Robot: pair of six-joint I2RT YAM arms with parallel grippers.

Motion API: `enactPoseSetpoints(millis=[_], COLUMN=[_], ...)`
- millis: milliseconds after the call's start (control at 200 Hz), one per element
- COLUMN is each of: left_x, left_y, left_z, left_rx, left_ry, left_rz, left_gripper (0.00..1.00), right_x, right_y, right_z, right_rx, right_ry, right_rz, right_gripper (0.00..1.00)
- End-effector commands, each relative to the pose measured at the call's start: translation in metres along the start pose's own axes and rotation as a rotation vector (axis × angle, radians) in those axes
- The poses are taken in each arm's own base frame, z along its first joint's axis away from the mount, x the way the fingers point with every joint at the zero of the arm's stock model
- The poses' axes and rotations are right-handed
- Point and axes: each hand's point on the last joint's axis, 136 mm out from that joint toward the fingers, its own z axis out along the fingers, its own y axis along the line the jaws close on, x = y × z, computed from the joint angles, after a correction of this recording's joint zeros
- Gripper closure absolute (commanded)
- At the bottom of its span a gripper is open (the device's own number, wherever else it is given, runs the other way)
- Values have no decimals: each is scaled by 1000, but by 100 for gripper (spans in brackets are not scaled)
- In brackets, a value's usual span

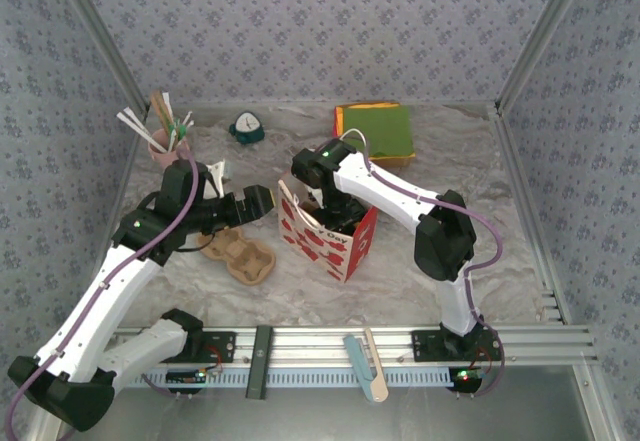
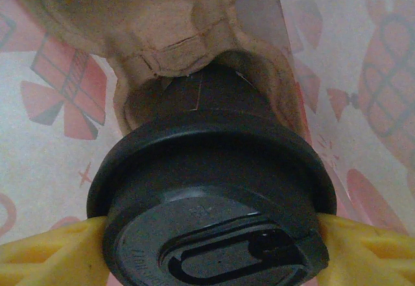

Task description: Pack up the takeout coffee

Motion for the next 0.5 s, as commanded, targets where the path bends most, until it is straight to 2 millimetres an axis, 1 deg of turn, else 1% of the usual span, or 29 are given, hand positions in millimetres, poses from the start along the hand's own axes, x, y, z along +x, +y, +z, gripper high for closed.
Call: enactPoseSetpoints(millis=[0, 495], left_x=[6, 6], left_y=[-1, -1], left_z=[-4, -5], left_rx=[14, 16], left_ry=[10, 3], left_rz=[11, 9], left_gripper=[0, 0], right_x=[-4, -1], right_y=[5, 5], right_z=[6, 4], right_rx=[2, 6], right_ry=[1, -1], right_rz=[8, 9], right_gripper=[23, 22])
